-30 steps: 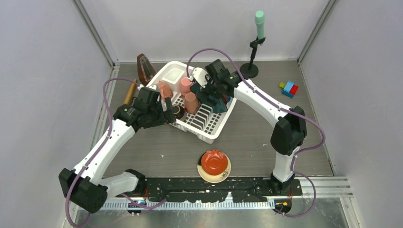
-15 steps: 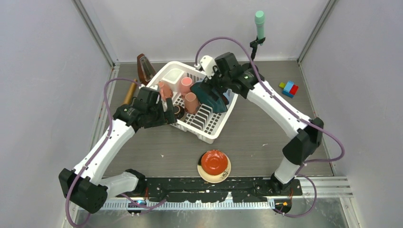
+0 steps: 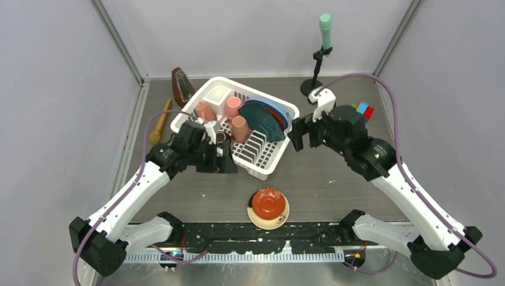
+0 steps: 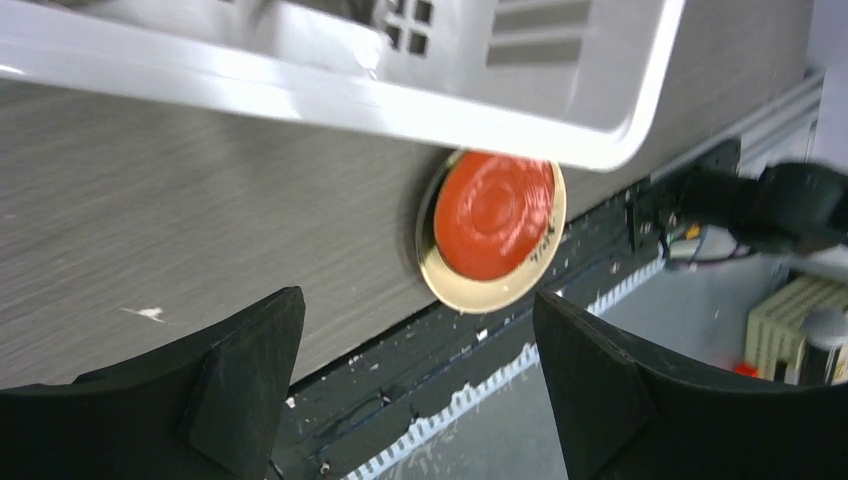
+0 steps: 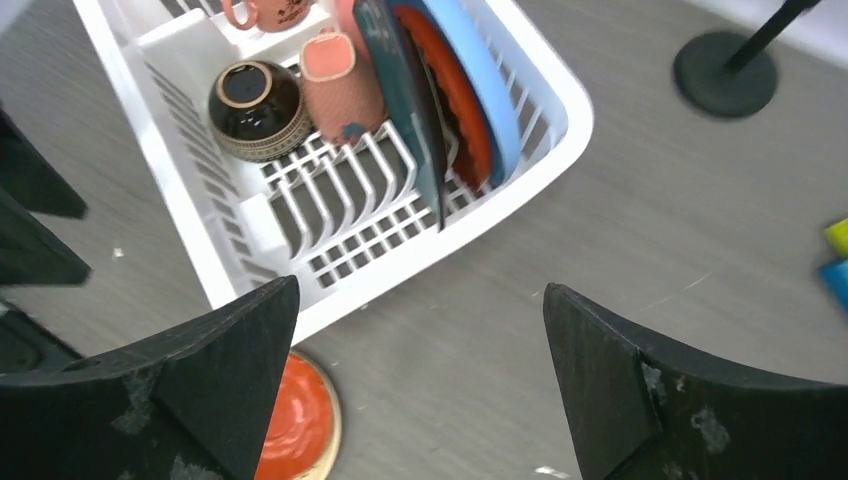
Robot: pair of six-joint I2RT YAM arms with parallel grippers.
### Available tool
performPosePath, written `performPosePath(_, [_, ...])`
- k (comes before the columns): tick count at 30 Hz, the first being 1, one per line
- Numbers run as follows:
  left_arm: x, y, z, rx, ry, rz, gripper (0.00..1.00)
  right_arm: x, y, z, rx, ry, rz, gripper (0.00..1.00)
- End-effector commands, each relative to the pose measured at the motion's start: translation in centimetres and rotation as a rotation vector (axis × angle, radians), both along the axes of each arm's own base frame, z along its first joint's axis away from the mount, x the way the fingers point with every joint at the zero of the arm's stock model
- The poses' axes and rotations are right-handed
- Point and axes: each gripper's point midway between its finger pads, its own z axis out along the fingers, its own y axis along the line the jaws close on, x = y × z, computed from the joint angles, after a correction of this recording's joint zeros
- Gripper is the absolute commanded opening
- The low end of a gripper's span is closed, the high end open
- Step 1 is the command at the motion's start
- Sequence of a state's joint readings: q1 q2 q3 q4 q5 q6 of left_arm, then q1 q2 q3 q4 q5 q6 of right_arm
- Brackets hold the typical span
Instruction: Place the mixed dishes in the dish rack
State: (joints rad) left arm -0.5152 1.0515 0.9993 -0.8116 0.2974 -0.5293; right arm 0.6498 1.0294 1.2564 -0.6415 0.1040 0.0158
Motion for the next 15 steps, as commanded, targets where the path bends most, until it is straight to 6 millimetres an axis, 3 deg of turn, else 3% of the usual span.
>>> performPosePath(1, [-2.2,-2.7,0.2,-0.071,-0.047,-0.06,0.87,-3.2,0.0,-4.6,0.181,0.201,-0.076,0.97])
performPosePath(4, [-3.2,-3.6,-0.3,-0.113,-0.047,-0.045,0.86,-5.3,-0.7,-8.2,0.241,0.296,-0.123,0.94])
performPosePath(7, [-4.8,-4.9,-1.1,-0.127,-0.036,-0.08,0.85,-6.4,-1.8,-10.4,0.287,0.342,-0.198,0.91])
performPosePath(13, [-7.8,-7.1,-5.1,-0.065,0.021,-0.102,0.85,-8.8,-2.3,-15.1,0.395,0.483,-0.281,0.77])
performPosePath(15, [-8.6,-7.8,-6.5,-0.065,0.042,-0.105,0.85,-9.5,-2.0,-16.7,0.397,0.55,-0.295,0.66])
